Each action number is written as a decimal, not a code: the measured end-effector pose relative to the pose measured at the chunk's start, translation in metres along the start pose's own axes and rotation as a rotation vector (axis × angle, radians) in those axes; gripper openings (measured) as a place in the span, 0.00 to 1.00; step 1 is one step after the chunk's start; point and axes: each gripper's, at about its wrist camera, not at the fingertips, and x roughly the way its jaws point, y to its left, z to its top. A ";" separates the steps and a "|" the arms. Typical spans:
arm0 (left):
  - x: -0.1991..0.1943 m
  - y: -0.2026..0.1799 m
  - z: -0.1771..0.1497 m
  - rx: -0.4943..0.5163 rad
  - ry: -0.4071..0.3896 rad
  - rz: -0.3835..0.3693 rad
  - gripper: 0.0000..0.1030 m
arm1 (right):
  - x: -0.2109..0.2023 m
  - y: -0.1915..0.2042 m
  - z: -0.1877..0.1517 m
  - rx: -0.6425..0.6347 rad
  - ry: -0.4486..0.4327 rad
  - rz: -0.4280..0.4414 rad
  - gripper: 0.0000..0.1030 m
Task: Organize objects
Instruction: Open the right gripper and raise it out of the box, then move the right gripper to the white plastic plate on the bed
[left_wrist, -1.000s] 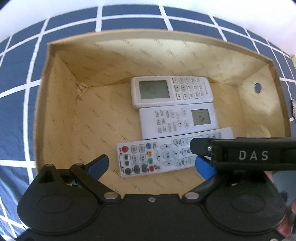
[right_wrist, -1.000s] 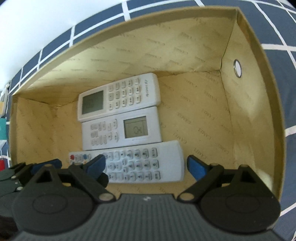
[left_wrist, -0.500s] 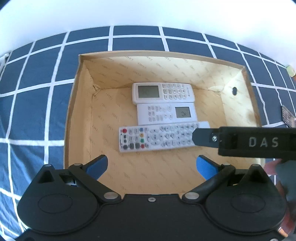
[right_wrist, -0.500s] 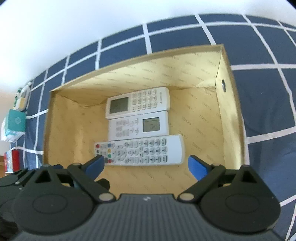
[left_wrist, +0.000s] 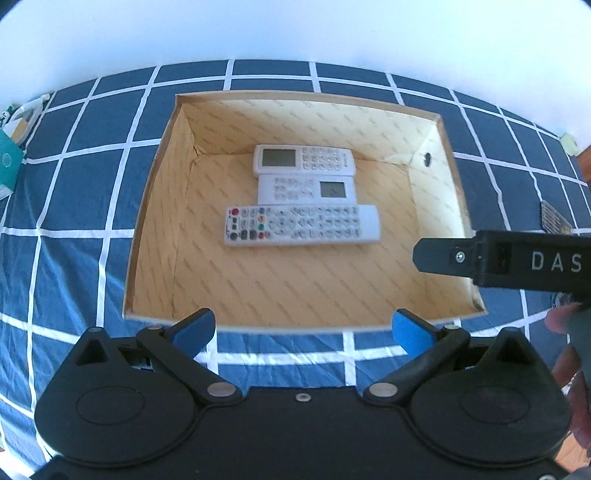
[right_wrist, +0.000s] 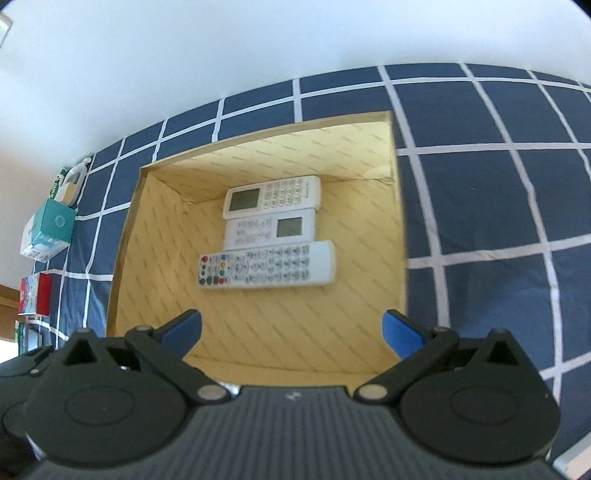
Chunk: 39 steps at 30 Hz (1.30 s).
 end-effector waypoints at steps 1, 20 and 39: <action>-0.003 -0.003 -0.004 0.000 -0.001 0.002 1.00 | -0.005 -0.003 -0.003 -0.001 -0.003 -0.003 1.00; 0.001 -0.100 -0.051 0.001 0.013 0.000 1.00 | -0.056 -0.102 -0.052 0.031 -0.005 -0.039 1.00; 0.034 -0.253 -0.117 -0.128 0.055 0.039 1.00 | -0.091 -0.280 -0.083 -0.027 0.073 -0.069 1.00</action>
